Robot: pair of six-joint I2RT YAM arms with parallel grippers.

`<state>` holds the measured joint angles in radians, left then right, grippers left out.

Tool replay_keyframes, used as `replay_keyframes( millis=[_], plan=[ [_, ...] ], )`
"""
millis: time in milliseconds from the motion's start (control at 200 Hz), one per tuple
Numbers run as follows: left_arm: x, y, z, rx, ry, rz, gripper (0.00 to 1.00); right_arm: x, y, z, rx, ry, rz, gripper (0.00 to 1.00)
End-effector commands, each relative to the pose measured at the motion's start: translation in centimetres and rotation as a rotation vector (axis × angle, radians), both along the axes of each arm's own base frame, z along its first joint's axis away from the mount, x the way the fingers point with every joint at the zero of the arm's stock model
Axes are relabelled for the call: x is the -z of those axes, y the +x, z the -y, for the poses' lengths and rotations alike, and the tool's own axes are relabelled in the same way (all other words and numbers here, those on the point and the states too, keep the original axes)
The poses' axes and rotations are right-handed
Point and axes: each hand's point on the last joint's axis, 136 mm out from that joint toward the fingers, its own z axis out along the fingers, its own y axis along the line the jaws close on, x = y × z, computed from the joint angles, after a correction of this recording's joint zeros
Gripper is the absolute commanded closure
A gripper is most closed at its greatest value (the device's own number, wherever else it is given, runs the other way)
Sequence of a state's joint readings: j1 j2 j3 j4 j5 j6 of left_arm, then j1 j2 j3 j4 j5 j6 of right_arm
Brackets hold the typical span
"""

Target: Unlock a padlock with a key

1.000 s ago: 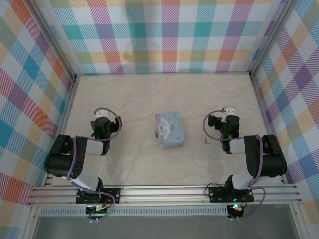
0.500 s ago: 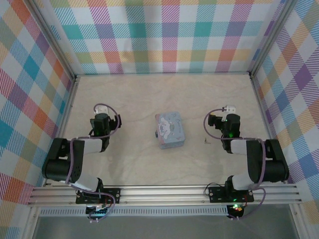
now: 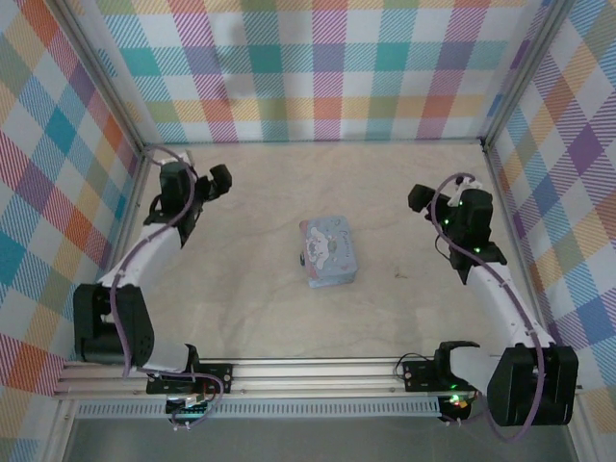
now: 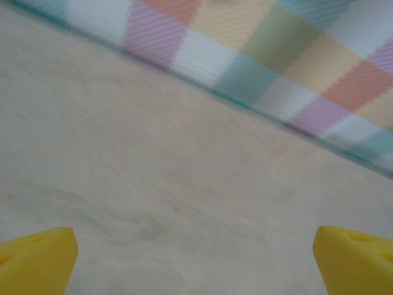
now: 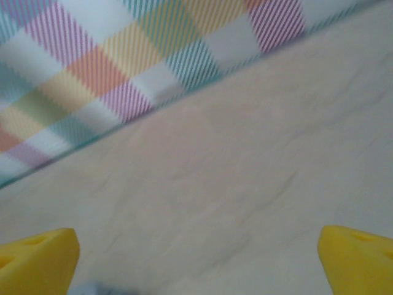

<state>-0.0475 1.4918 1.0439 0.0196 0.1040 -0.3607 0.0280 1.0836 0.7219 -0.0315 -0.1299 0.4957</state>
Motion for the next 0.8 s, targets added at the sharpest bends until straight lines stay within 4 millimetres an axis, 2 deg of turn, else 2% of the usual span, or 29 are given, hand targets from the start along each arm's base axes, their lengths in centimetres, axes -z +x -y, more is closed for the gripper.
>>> replay_keyframes(
  millis=[0, 195, 265, 300, 385, 575, 715, 795],
  plan=[
    [4.3, -2.0, 4.9, 0.182, -0.192, -0.216, 0.02, 2.3, -4.2, -4.7, -0.171, 0.21, -0.211, 0.07],
    [5.7, -1.8, 11.4, 0.407, -0.213, -0.313, 0.1, 4.2, -9.7, -7.6, -0.262, 0.239, -0.335, 0.11],
    [6.2, -2.0, 13.6, 0.471, -0.195, -0.342, 0.12, 5.2, -11.5, -8.5, -0.281, 0.26, -0.38, 0.15],
    [6.2, -2.0, 14.8, 0.51, -0.183, -0.344, 0.09, 5.6, -12.3, -9.0, -0.293, 0.26, -0.395, 0.16],
    [7.1, -3.0, 17.2, 0.577, -0.144, -0.407, 0.13, 6.8, -14.0, -9.6, -0.304, 0.241, -0.436, 0.16],
    [6.9, -4.2, 21.3, 0.677, -0.053, -0.409, 0.14, 8.1, -15.8, -11.2, -0.345, 0.24, -0.498, 0.2],
    [7.1, -4.7, 22.9, 0.734, 0.037, -0.433, 0.15, 8.2, -16.5, -12.1, -0.372, 0.229, -0.524, 0.2],
    [7.0, -4.6, 23.5, 0.756, 0.049, -0.433, 0.09, 8.0, -16.7, -12.5, -0.382, 0.226, -0.524, 0.18]
  ],
)
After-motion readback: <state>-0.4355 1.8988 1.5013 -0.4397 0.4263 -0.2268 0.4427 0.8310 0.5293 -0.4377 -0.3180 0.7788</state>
